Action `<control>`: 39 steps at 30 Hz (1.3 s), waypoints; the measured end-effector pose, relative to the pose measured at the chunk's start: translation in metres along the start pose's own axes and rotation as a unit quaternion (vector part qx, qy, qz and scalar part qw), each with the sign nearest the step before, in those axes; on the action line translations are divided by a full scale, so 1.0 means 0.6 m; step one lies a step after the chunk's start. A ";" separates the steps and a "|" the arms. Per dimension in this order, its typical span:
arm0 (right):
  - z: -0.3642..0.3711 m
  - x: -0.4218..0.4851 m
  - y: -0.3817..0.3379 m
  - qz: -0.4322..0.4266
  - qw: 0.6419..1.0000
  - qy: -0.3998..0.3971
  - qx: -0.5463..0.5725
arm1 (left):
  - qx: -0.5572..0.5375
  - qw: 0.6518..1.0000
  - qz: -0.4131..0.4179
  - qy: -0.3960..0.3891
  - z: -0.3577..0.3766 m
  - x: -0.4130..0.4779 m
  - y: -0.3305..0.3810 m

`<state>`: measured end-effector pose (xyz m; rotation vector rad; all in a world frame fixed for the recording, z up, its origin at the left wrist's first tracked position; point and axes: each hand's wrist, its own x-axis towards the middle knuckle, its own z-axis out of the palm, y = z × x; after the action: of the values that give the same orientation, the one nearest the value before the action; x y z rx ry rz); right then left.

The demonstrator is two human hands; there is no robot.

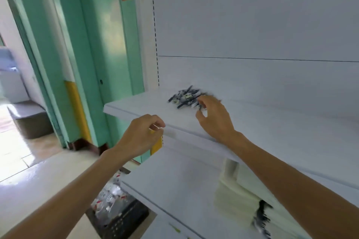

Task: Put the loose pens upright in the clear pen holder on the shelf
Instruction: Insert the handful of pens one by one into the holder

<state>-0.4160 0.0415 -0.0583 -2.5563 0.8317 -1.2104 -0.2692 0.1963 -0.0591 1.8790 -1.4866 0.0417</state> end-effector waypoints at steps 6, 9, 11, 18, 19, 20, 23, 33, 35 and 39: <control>0.046 0.041 0.010 0.022 0.999 -0.042 -0.019 | -0.031 1.000 0.000 -0.006 0.005 0.050 -0.061; 0.054 0.089 0.027 0.022 0.999 -0.038 -0.032 | -0.050 0.999 0.001 -0.019 0.030 0.093 -0.079; 0.061 0.130 0.038 0.026 0.998 -0.039 -0.045 | -0.048 0.999 0.005 -0.024 0.040 0.128 -0.095; 0.096 0.257 0.072 0.068 0.997 -0.034 -0.019 | -0.022 0.999 0.000 -0.038 0.050 0.264 -0.150; 0.102 0.267 0.078 0.070 0.997 -0.035 -0.022 | -0.031 0.999 -0.003 -0.033 0.055 0.280 -0.154; 0.109 0.276 0.083 0.070 0.997 -0.034 -0.026 | -0.041 0.999 -0.007 -0.027 0.061 0.296 -0.157; 0.128 0.298 0.094 0.080 0.996 -0.036 -0.031 | -0.050 0.998 -0.024 -0.021 0.085 0.338 -0.158; 0.208 0.355 0.092 0.082 0.994 -0.039 -0.068 | -0.062 0.988 -0.015 -0.137 0.121 0.419 -0.166; 0.220 0.372 0.092 0.087 0.993 -0.035 -0.073 | -0.087 0.985 -0.008 -0.146 0.112 0.431 -0.176; 0.245 0.402 0.090 0.098 0.990 -0.044 -0.095 | -0.118 0.988 -0.031 -0.096 0.085 0.466 -0.215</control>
<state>-0.2038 -0.1479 -0.0176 -2.5758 1.1971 -0.9978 -0.0862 -0.0555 -0.0387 1.7730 -1.4860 -0.3402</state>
